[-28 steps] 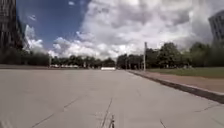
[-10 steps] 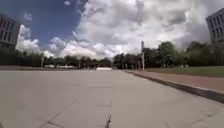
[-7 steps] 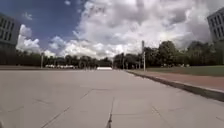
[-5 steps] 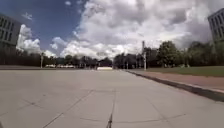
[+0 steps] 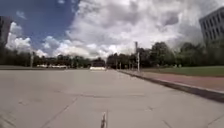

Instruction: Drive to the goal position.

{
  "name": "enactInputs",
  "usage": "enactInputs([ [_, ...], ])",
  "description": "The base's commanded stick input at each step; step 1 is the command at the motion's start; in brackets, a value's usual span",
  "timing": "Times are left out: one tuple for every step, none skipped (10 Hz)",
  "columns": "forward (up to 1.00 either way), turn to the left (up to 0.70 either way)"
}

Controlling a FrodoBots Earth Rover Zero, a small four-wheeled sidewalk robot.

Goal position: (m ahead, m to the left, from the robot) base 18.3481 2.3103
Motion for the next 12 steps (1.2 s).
enactInputs([
  [1.00,0.00],
  [1.00,0.00],
  [1.00,0.00],
  [1.00,0.00],
  [1.00,0.00],
  [1.00,0.00],
  [1.00,0.00],
  [1.00,0.00],
  [1.00,0.00],
  [1.00,0.00],
  [1.00,0.00],
  [1.00,0.00],
])
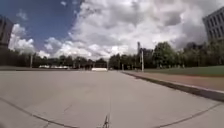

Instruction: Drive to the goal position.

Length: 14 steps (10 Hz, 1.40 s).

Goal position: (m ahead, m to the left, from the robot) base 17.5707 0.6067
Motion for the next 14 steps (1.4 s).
enactInputs([
  [1.00,-0.25],
  [1.00,-0.37],
  [1.00,-0.39],
  [1.00,-0.24],
  [1.00,-0.08],
  [1.00,0.00],
  [1.00,0.00],
  [1.00,0.00],
  [1.00,0.00],
  [1.00,0.00],
  [1.00,0.00],
  [1.00,0.00],
  [1.00,0.00],
  [1.00,0.00],
])
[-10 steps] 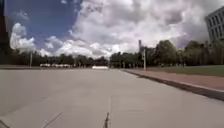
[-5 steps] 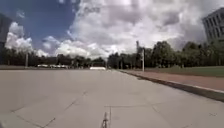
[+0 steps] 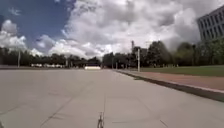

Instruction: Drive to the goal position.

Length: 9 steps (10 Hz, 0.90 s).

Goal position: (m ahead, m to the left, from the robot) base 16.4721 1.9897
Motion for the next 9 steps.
enactInputs([
  [1.00,0.00],
  [1.00,0.00],
  [1.00,0.00],
  [1.00,0.00],
  [1.00,0.00],
  [1.00,0.00],
  [1.00,0.00],
  [1.00,0.00],
  [1.00,0.00],
])
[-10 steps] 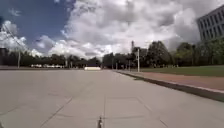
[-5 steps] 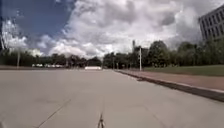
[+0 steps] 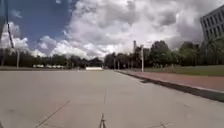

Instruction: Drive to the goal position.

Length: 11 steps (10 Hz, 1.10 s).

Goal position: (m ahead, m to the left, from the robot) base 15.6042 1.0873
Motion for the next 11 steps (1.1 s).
enactInputs([
  [1.00,0.00],
  [1.00,0.00],
  [1.00,0.00],
  [1.00,0.00],
  [1.00,0.00],
  [1.00,0.00],
  [1.00,0.00],
  [1.00,0.00],
  [1.00,0.00],
  [1.00,0.00],
  [1.00,0.00],
])
